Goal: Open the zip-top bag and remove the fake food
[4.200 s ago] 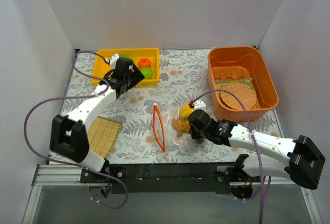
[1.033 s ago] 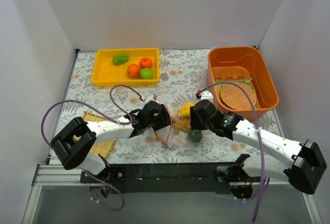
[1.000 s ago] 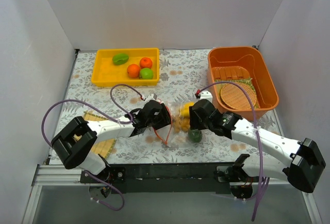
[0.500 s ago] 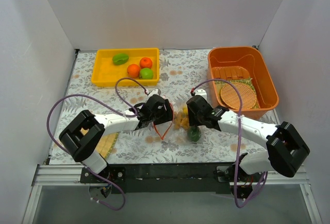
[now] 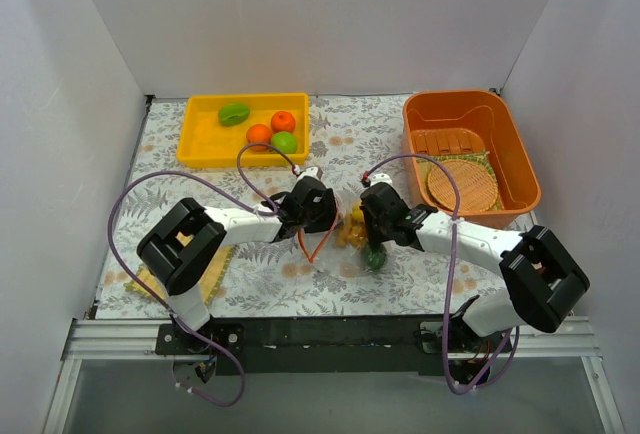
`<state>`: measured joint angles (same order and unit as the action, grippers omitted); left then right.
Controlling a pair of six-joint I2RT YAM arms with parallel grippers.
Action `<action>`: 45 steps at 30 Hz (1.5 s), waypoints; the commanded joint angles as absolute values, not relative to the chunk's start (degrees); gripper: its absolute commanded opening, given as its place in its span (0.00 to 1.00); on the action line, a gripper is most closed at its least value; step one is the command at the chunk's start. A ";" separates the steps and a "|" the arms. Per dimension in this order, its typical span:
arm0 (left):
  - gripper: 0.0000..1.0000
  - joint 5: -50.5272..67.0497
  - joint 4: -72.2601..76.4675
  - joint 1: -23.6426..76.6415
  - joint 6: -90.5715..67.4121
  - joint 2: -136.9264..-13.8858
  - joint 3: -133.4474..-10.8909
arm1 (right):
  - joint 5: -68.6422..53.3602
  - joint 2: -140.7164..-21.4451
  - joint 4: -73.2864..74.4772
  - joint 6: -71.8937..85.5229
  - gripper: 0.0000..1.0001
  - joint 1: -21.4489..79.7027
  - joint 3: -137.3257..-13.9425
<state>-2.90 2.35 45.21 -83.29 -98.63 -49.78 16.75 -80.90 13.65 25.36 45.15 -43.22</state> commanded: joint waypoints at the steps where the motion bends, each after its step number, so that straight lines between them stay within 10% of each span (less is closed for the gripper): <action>1: 0.47 -0.10 5.53 45.00 -81.04 -99.76 -50.98 | 13.63 -82.18 10.81 22.94 0.27 44.91 -42.80; 23: 0.00 1.41 11.96 45.00 -86.75 -91.51 -43.51 | 15.99 -77.96 13.53 23.02 0.22 43.95 -42.27; 45: 0.00 -19.05 -22.13 45.00 -87.19 -67.86 -44.90 | 24.17 -73.74 21.88 27.77 0.20 42.80 -44.38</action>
